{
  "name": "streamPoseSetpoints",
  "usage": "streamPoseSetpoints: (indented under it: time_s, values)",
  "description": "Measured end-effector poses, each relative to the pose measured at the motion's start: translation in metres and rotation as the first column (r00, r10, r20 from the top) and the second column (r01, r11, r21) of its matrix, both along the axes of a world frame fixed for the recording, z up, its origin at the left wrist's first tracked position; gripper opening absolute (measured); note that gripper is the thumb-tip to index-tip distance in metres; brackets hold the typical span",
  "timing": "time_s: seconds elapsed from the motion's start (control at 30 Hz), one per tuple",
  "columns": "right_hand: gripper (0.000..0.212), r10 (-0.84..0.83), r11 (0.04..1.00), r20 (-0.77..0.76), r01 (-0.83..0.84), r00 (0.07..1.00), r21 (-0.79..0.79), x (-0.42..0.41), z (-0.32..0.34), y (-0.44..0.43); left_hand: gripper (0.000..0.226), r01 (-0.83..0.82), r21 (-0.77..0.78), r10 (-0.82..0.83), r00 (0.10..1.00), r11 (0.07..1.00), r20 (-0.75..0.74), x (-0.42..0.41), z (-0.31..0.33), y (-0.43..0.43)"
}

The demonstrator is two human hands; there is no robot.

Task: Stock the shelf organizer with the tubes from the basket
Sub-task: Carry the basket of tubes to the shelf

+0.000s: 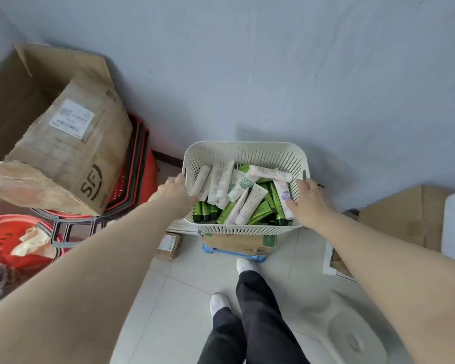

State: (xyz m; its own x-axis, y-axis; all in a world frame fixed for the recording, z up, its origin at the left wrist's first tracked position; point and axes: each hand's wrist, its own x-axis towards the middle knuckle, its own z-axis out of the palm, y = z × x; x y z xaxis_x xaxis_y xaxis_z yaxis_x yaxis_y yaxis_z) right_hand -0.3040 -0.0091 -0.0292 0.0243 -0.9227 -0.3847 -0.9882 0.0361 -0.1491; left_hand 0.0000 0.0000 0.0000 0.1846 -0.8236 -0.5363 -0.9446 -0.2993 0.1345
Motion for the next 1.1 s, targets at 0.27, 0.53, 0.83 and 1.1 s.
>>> streamPoseSetpoints:
  time_s: [0.27, 0.53, 0.83, 1.1]
  values:
    - [0.08, -0.218, 0.975, 0.067, 0.215, 0.974, 0.053, -0.015, -0.064, -0.052, 0.08, -0.284, 0.058, 0.285, 0.958, 0.957, -0.006, -0.01, -0.068, -0.044]
    - [0.083, -0.244, 0.965, 0.218, 0.259, 0.945, -0.041, -0.023, -0.087, -0.063, 0.042, -0.535, -0.071, 0.505, 0.827, 0.842, -0.248, -0.006, -0.104, -0.063]
    - [0.073, -0.414, 0.906, 0.312, 0.42, 0.855, 0.051, -0.016, -0.085, -0.075, 0.061, -0.655, 0.013, 0.588, 0.669, 0.756, -0.453, -0.009, -0.097, -0.069]
    - [0.055, -0.283, 0.954, 0.407, 0.3, 0.868, 0.025, -0.004, -0.062, -0.071, 0.065, -0.786, 0.031, 0.708, 0.538, 0.617, -0.457, -0.005, -0.073, -0.021]
